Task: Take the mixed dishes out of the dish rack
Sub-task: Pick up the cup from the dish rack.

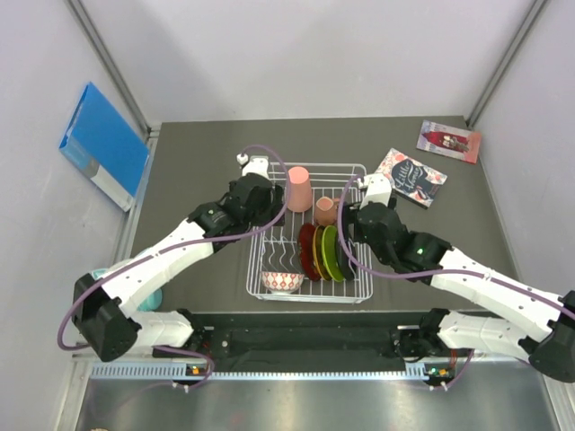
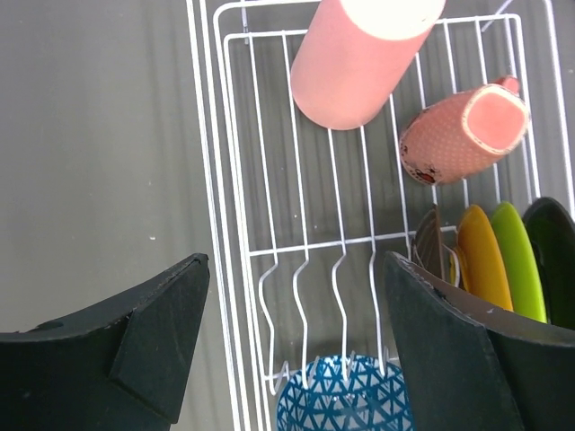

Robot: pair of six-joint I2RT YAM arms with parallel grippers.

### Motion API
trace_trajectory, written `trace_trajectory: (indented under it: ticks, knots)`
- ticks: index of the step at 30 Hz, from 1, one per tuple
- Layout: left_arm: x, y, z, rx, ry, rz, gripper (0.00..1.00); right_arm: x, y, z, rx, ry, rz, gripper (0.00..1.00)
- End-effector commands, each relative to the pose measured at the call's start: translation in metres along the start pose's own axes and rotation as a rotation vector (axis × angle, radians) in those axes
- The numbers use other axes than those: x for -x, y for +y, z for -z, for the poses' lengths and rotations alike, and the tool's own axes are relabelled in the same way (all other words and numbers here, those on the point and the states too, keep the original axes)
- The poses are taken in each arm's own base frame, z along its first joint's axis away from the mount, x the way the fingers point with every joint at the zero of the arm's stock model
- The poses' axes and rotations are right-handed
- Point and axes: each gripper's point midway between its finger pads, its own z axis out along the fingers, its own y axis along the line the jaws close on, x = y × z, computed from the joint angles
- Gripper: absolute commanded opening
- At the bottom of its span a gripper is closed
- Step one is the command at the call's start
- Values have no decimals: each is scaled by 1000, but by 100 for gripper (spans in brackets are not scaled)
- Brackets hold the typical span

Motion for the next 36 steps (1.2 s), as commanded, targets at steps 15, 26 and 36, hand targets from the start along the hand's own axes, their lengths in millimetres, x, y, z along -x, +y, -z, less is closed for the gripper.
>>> trace_trajectory:
  ticks: [15,26,36]
  knots:
    - [86,-69,-98,28,-102,-67,99,26,11,9,64,-90,-59,100]
    - [71,-53,-145,76,-30,-12,98,31,6,11,54,-116,-23,100]
    - [61,-45,-158,82,-2,-25,80,27,6,7,49,-112,-11,100]
